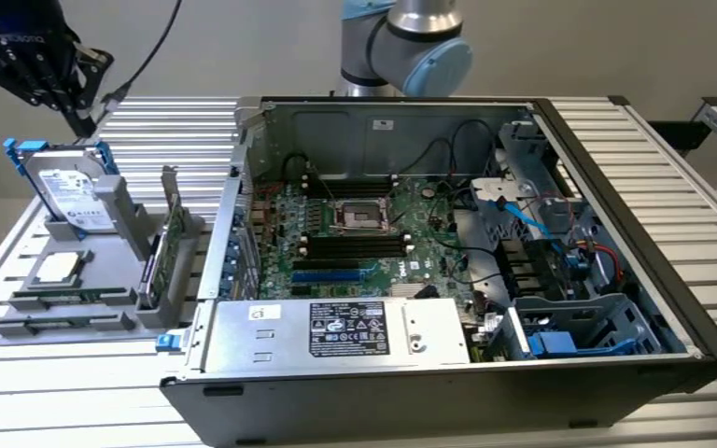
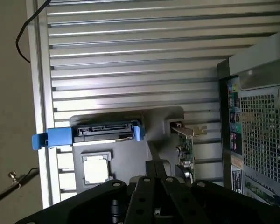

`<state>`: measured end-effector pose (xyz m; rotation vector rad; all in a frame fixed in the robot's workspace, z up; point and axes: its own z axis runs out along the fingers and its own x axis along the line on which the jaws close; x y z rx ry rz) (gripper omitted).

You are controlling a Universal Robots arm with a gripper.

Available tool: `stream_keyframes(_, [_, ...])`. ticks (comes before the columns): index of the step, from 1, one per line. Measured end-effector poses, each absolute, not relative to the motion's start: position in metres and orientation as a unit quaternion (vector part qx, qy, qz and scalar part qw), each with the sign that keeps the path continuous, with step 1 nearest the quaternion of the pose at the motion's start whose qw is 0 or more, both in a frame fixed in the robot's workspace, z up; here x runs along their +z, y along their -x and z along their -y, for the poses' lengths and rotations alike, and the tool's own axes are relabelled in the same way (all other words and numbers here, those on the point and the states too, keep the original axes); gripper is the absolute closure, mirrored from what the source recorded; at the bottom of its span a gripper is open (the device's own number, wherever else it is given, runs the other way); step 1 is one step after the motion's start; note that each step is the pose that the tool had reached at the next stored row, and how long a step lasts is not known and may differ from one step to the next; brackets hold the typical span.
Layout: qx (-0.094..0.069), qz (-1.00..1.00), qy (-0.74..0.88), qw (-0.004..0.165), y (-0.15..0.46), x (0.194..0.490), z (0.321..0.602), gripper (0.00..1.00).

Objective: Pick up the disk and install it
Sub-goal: 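Reach for the disk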

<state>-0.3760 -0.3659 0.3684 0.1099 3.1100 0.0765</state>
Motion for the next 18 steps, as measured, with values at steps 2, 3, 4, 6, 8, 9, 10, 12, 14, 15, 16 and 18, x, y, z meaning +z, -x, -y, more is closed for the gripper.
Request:
stream_keyframes(2, [0.025,-0.999,-0.035,0.016,0.385,0.368,0.362,0.89])
stream_keyframes(3, [0.025,-0.999,-0.035,0.017,0.390,0.368,0.360,0.89])
stream_keyframes(4, [0.025,-0.999,-0.035,0.018,0.394,0.367,0.358,0.89])
stream_keyframes(6, [0.025,-0.999,-0.035,0.019,0.403,0.366,0.354,0.89])
stream_keyframes(8, [0.025,-0.999,-0.035,0.020,0.412,0.365,0.350,0.89])
stream_keyframes(9, [0.025,-0.999,-0.035,0.020,0.417,0.364,0.349,0.89])
stream_keyframes(10, [0.025,-0.999,-0.035,0.020,0.422,0.363,0.348,0.89])
stream_keyframes(12, [0.025,-0.999,-0.035,0.020,0.431,0.362,0.347,0.89])
stream_keyframes(14, [0.024,-0.999,-0.035,0.021,0.440,0.361,0.346,0.89])
stream_keyframes(15, [0.024,-0.999,-0.035,0.021,0.444,0.361,0.345,0.89])
stream_keyframes(16, [0.024,-0.999,-0.035,0.020,0.447,0.360,0.345,0.89])
stream_keyframes(18, [0.023,-0.999,-0.035,0.019,0.450,0.360,0.345,0.89])
